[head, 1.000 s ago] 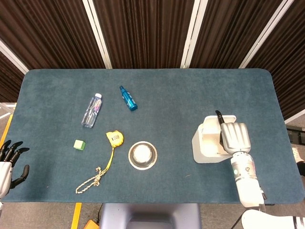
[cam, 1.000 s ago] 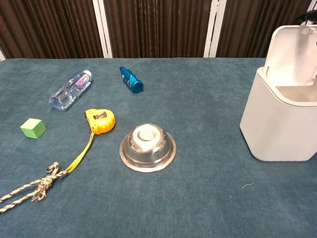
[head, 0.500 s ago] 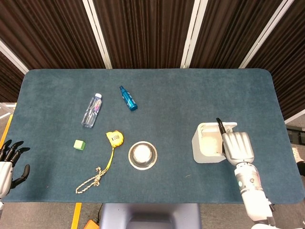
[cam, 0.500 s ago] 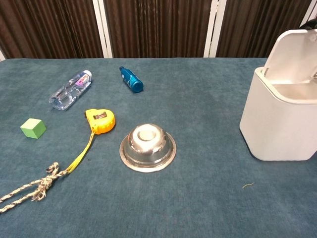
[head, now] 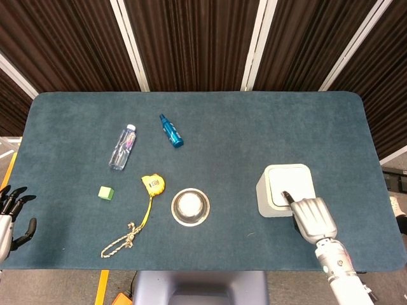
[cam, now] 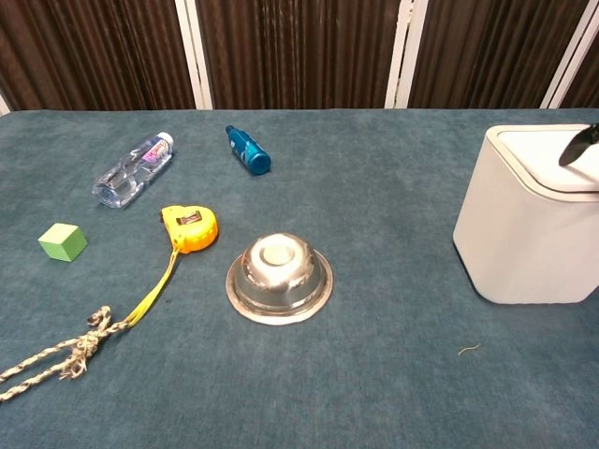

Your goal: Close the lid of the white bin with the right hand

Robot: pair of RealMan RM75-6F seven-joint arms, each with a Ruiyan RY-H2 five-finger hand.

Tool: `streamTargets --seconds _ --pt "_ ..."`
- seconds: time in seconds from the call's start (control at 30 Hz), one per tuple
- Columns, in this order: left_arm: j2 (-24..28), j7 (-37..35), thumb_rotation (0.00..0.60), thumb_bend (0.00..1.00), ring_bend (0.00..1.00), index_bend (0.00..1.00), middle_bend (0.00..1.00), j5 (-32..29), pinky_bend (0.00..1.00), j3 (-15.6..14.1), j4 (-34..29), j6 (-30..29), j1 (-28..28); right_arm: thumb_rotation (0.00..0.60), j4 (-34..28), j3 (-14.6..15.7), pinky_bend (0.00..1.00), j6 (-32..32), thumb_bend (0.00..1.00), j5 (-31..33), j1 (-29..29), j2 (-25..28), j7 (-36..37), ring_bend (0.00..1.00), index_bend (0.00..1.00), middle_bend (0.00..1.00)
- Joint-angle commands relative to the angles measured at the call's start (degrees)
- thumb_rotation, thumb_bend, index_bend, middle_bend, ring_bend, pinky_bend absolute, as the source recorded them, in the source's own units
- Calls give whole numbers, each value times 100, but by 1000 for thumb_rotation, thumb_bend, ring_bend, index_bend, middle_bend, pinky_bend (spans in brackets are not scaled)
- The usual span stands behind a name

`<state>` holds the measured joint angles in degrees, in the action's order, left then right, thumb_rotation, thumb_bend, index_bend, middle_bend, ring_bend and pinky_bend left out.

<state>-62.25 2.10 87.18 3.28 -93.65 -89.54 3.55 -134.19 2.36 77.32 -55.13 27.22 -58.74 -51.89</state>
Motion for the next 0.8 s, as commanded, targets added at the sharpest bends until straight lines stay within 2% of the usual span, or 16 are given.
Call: streamTargets --seconds 0.03,0.33,0.57,0.63,0.7,0.8 --pt "-6 -8 600 458 46 277 149 8 213 3 11 -10 -2 600 68 54 935 -69 941 -47 -28 36 91 652 302 753" --pt "-11 -16 600 459 46 277 149 26 213 -3 15 -14 -5 600 199 116 935 -462 941 228 21 210 472 652 303 753" --pt "-21 0 600 458 47 277 149 0 213 7 29 45 24 600 420 53 935 -821 942 461 103 337 950 652 298 753" --pt "-25 5 600 458 47 277 149 -3 213 5 33 58 29 600 451 32 935 -835 920 134 24 378 1258 649 281 753" --pt "-29 6 600 458 47 277 149 -2 213 6 36 61 32 600 458 91 932 -812 847 -355 -102 489 1515 625 234 738" --pt "-40 19 600 459 47 277 149 -14 213 9 52 81 42 600 421 301 874 -697 722 -1286 -399 767 1952 572 172 543"
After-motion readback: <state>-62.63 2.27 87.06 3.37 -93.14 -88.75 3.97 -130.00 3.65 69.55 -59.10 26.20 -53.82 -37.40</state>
